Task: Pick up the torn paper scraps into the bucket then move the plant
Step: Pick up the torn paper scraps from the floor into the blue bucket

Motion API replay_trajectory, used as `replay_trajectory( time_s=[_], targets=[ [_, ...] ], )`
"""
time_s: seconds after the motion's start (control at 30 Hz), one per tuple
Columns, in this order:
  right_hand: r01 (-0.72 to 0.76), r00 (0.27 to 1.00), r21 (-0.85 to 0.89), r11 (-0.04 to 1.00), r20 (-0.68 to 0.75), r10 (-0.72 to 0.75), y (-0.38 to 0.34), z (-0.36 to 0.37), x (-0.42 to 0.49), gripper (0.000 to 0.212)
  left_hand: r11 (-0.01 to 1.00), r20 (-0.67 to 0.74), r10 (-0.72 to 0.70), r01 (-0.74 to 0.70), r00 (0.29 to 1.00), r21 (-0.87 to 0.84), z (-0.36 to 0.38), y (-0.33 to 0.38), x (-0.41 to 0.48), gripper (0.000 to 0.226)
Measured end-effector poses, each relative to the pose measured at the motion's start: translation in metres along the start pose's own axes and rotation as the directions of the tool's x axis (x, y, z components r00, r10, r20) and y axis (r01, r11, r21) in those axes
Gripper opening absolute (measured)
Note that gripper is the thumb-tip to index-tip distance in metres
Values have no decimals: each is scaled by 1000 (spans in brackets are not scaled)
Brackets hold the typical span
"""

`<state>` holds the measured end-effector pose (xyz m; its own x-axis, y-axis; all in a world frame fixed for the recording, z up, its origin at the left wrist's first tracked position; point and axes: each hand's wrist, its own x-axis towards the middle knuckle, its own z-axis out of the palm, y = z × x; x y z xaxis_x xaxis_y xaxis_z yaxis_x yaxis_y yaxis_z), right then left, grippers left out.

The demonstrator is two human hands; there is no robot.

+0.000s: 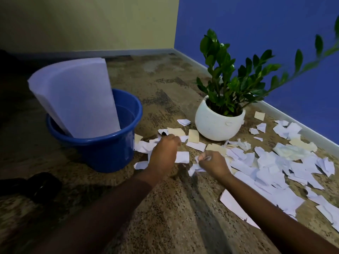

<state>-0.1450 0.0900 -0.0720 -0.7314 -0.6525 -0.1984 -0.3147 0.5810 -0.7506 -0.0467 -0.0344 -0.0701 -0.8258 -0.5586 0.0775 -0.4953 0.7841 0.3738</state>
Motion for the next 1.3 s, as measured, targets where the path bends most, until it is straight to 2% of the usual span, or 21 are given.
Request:
replay_trajectory(
  time_s=[0.07, 0.13, 0.2, 0.23, 0.33, 0.4, 0.5, 0.57, 0.63, 0.7, 0.83, 0.9, 0.97, 1.03, 1.07, 1.17, 1.23, 1.3],
  targets=[
    [58, 997, 74, 996, -62, -53, -29, 0, 0, 28, 993, -153, 100, -108, 983, -46, -32, 8, -3, 30],
    [121, 990, 159, 980, -97, -107, -61, -1, -1, 31, 974, -309, 219, -224, 925, 20, -66, 11, -10, 27],
    [178, 981, 241, 954, -118, -154, -94, -1, -1, 30, 958, -381, 286, -266, 879, 106, -95, 4, -17, 25],
    [211, 974, 254, 944, -134, -182, -109, 1, 1, 30, 963, -418, 271, -243, 867, 119, -107, -1, -17, 23],
    [320, 941, 234, 918, -192, -279, -154, 10, 8, 23, 997, -511, 65, -72, 857, 5, -135, -27, -19, 26],
    [382, 917, 194, 904, -203, -344, -181, 22, 10, 14, 984, -462, -174, 131, 870, -123, -142, -49, -17, 39],
    [409, 910, 97, 908, -114, -398, -209, 46, 14, 21, 891, -318, -454, 413, 832, -191, -139, -69, -21, 60],
    [400, 917, 13, 917, 3, -400, -220, 63, 15, 29, 846, -305, -531, 473, 791, -248, -133, -72, -25, 67],
    [414, 904, -26, 910, 129, -407, -227, 75, 16, 41, 865, -394, -501, 436, 770, -248, -130, -68, -27, 74],
    [439, 886, -31, 898, 183, -427, -228, 79, 15, 50, 907, -493, -422, 362, 761, -217, -127, -62, -27, 73],
    [519, 850, 33, 854, 82, -520, -214, 69, 21, 44, 966, -580, -256, 188, 773, -176, -115, -48, -27, 68],
    [555, 832, 35, 831, -23, -554, -197, 65, 27, 33, 991, -558, -126, 80, 820, -106, -105, -41, -26, 67],
    [513, 857, 84, 854, -115, -503, -173, 65, 32, 25, 999, -479, 36, -39, 877, 4, -91, -34, -23, 59],
    [444, 892, 106, 890, -148, -427, -146, 67, 38, 25, 987, -361, 158, -141, 919, 75, -72, -29, -18, 55],
    [421, 901, 77, 904, -147, -408, -133, 68, 41, 25, 984, -310, 170, -145, 935, 102, -61, -27, -14, 58],
    [360, 928, -46, 932, -86, -363, -97, 73, 53, 26, 998, -221, 0, 15, 975, 66, -25, -33, -4, 67],
    [303, 952, -92, 948, -19, -306, -77, 77, 63, 33, 990, -135, -137, 140, 981, 10, -2, -42, 1, 61],
    [250, 968, -171, 953, 36, -248, -61, 83, 71, 38, 967, -51, -239, 243, 970, 78, 16, -53, 5, 59]
  ],
)
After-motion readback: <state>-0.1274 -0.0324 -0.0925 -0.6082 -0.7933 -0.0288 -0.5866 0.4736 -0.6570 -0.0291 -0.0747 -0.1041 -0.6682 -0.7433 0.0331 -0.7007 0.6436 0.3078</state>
